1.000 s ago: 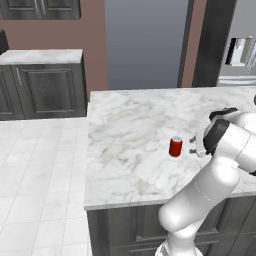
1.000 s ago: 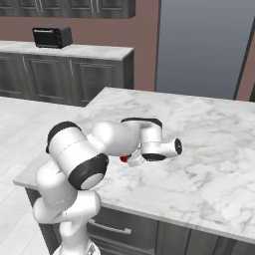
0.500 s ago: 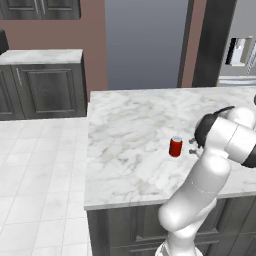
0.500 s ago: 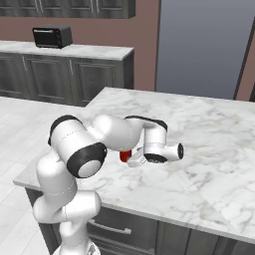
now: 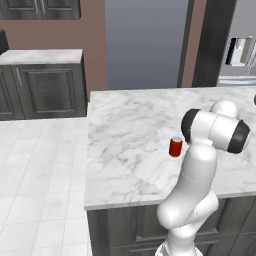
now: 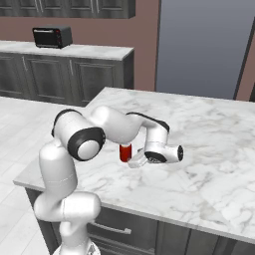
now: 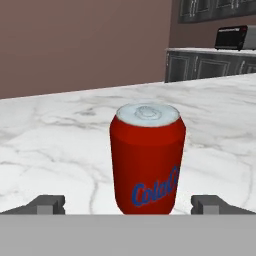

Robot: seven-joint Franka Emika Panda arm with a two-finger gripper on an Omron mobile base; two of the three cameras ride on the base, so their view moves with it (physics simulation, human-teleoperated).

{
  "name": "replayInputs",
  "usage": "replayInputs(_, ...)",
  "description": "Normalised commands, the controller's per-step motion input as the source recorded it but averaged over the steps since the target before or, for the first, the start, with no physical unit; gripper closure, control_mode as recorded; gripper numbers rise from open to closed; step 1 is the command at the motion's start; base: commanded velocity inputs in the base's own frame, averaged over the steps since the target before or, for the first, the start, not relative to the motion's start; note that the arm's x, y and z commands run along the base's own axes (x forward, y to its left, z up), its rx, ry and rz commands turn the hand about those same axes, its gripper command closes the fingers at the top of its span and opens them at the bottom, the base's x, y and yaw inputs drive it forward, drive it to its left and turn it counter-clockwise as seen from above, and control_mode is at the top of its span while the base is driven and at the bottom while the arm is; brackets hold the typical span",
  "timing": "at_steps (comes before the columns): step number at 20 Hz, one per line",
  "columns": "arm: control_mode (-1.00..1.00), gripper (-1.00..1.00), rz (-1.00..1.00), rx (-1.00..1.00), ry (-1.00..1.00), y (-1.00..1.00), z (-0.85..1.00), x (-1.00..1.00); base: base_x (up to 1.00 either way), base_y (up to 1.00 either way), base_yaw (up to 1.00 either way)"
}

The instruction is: Pick the juice, can from the counter and place them in the open cabinet.

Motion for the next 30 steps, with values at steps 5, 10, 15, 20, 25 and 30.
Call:
replayInputs(5,-1.0,-1.0,0.0,0.01,0.01,0.11,0.0,0.02,0.0,0.0,0.0)
replayInputs(10,-1.0,-1.0,0.0,0.01,0.0,0.25,0.0,0.0,0.0,0.0,0.0)
replayInputs(15,-1.0,-1.0,0.0,0.01,0.0,0.33,0.0,0.01,0.0,0.0,0.0)
replayInputs(20,-1.0,-1.0,0.0,0.0,0.0,0.33,0.0,0.02,0.0,0.0,0.0)
replayInputs(25,-1.0,-1.0,0.0,0.0,0.0,0.25,0.0,0.04,0.0,0.0,0.0)
replayInputs(30,-1.0,-1.0,0.0,0.0,0.0,0.04,0.0,0.15,0.0,0.0,0.0)
